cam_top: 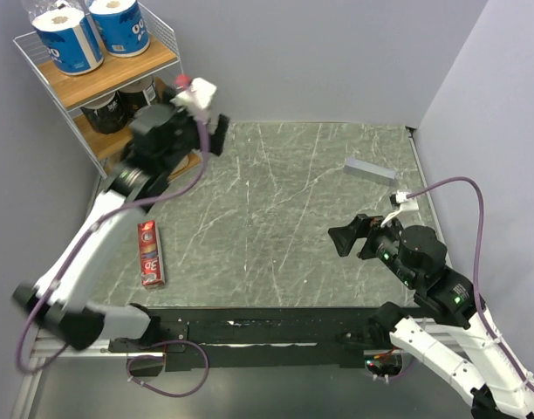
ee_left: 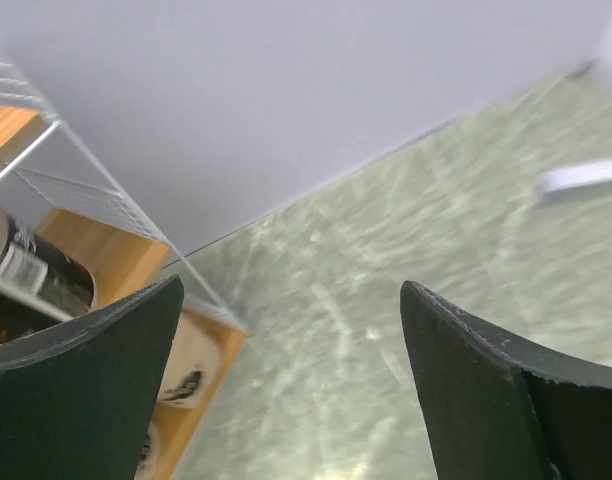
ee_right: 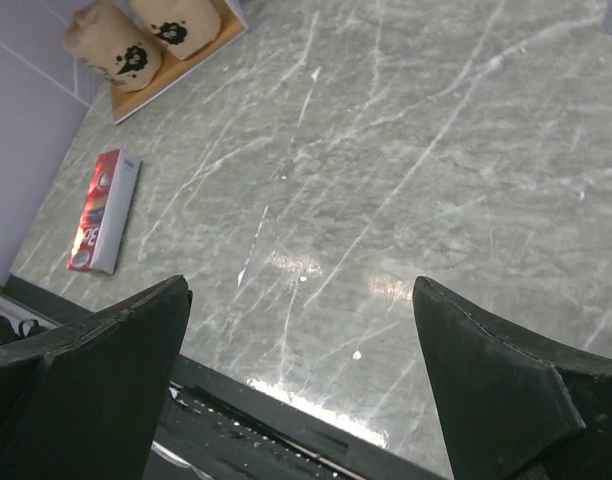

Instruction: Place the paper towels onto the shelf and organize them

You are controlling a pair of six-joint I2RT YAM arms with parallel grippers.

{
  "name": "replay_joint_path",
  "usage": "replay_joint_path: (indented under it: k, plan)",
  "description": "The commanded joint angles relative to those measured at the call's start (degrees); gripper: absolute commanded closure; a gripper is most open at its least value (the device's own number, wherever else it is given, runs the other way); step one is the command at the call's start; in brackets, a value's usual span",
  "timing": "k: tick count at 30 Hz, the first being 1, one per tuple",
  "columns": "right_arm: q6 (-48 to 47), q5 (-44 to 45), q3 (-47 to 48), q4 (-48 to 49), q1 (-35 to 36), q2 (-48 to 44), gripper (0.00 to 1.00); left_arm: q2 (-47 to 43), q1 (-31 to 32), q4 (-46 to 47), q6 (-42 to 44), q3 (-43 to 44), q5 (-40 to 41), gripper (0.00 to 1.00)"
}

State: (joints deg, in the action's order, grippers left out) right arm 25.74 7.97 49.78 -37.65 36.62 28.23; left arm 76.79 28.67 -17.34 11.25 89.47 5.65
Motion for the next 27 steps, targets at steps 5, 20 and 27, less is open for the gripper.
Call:
replay_joint_path:
  k: [5, 20, 27]
  plan:
    - [8.0, 7.6, 4.8, -7.3, 0.2, 2.2, 0.0, -22.5, -0.5, 4.6, -15.0, -21.2, -15.3, 0.04]
    - [9.3, 5.9, 2.0, -0.6, 0.2, 4.4, 0.0, -38.9, -0.6, 20.3, -26.5, -46.7, -20.4, 0.04]
    - [7.8, 7.4, 5.9, -0.9, 0.2, 6.0, 0.0, -37.3, -0.5, 18.7, -26.4, -45.3, -21.2, 0.04]
